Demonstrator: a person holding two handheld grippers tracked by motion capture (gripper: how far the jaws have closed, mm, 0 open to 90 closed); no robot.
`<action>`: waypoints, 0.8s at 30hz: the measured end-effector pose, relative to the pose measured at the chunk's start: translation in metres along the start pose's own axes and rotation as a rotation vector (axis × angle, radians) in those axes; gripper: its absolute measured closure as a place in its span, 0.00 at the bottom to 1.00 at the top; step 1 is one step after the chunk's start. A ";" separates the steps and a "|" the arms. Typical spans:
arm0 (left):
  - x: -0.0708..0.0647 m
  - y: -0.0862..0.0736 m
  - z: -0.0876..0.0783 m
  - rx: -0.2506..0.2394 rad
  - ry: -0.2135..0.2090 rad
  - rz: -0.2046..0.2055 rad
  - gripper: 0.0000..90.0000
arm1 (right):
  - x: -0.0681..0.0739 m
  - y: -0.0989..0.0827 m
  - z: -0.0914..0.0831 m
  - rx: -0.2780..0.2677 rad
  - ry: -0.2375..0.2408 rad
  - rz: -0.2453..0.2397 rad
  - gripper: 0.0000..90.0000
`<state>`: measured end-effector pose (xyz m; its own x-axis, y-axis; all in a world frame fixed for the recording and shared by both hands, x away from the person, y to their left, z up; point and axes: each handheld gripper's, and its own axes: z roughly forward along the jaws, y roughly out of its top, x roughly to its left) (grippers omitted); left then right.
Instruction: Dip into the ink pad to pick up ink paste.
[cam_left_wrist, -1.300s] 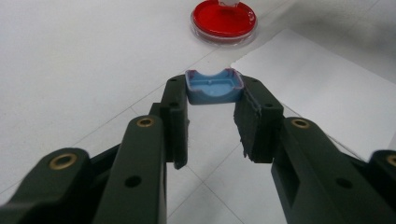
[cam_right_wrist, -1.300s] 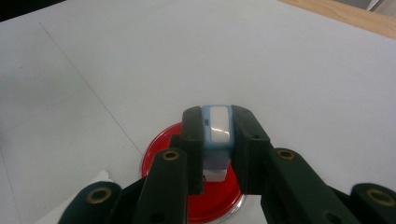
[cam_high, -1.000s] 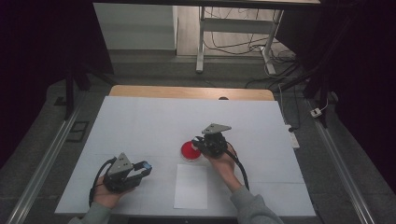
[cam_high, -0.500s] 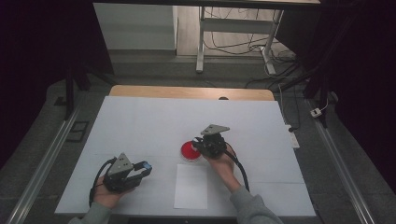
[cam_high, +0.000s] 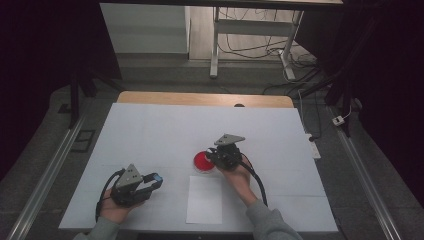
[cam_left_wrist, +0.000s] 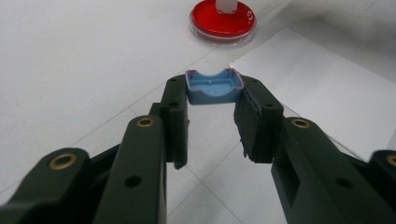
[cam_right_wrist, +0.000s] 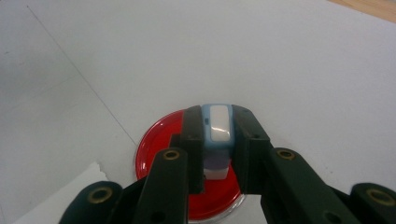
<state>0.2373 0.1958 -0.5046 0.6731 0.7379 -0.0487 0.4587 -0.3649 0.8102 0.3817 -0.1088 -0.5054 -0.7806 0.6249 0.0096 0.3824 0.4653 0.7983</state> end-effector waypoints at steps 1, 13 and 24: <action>0.000 0.000 0.000 0.000 0.001 0.000 0.73 | 0.000 0.000 0.000 0.001 -0.001 -0.001 0.84; 0.000 0.000 0.000 0.001 0.000 -0.001 0.73 | 0.002 0.001 -0.001 -0.006 -0.007 -0.007 0.84; 0.001 0.000 0.000 0.000 0.000 -0.002 0.73 | 0.002 0.003 -0.006 -0.023 0.002 -0.003 0.84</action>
<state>0.2379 0.1964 -0.5046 0.6722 0.7387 -0.0505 0.4603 -0.3635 0.8099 0.3783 -0.1094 -0.4992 -0.7825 0.6226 0.0082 0.3686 0.4525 0.8120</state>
